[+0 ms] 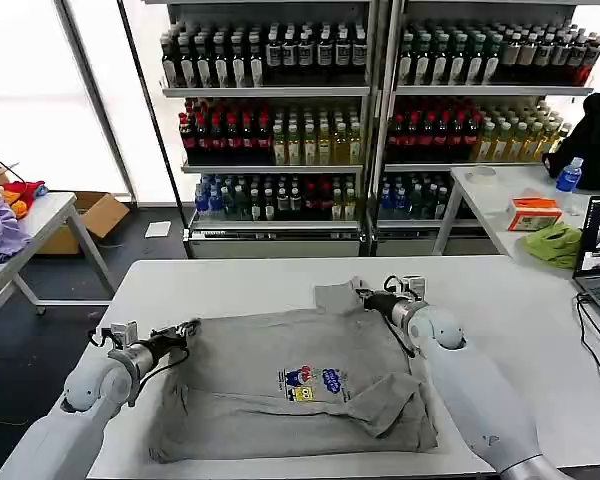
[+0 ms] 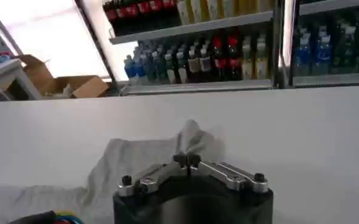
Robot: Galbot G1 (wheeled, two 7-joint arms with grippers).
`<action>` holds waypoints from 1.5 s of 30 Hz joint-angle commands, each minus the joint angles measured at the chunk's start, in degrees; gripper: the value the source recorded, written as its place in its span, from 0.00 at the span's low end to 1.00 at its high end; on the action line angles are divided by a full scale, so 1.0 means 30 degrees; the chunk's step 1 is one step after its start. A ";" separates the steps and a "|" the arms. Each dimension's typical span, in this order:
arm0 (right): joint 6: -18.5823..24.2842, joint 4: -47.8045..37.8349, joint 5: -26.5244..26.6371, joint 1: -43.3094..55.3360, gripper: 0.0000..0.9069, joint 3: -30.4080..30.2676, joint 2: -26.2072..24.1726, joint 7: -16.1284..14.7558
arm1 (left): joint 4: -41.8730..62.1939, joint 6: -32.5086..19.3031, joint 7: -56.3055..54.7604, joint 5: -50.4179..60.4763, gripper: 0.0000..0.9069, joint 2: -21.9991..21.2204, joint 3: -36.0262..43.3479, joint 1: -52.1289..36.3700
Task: Fold and organize the clothes.
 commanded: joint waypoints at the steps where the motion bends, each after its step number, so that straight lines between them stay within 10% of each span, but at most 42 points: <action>1: -0.0010 0.4434 0.1677 -0.2161 0.00 0.1463 -0.0966 0.0242 | -0.3165 -0.0238 -0.0575 -0.0804 0.00 0.0226 -0.1151 0.1170; 17: -0.0016 1.3542 0.3636 -1.0707 0.00 0.6586 -0.3854 0.0479 | -0.7894 0.0332 -0.1132 -0.1150 0.00 0.0874 -0.4070 0.5886; 38: 0.0023 1.5644 0.1148 -1.9873 0.04 0.9609 -0.2565 0.0668 | -1.1808 0.0448 -0.0431 0.1959 0.00 -0.0451 -0.6576 1.4343; 39: 0.0062 1.5613 0.1072 -1.9899 1.00 0.9604 -0.2520 0.0804 | -1.1845 0.0447 -0.0215 0.2542 0.29 -0.0595 -0.6643 1.4889; 40: 0.0083 1.5537 0.1028 -1.9865 1.00 0.9609 -0.2423 0.0959 | -1.1843 0.0447 -0.0179 0.3171 0.84 -0.0650 -0.6670 1.5000; 41: 0.0180 1.5434 0.1036 -1.9753 1.00 0.9643 -0.2295 0.1040 | -1.1862 0.0445 -0.0112 0.3445 1.00 -0.0729 -0.6662 1.5282; 45: 0.0463 1.5643 0.1113 -1.9504 1.00 1.0115 -0.2298 0.0817 | -1.2085 0.0437 -0.0380 0.4074 1.00 -0.1225 -0.6676 1.5530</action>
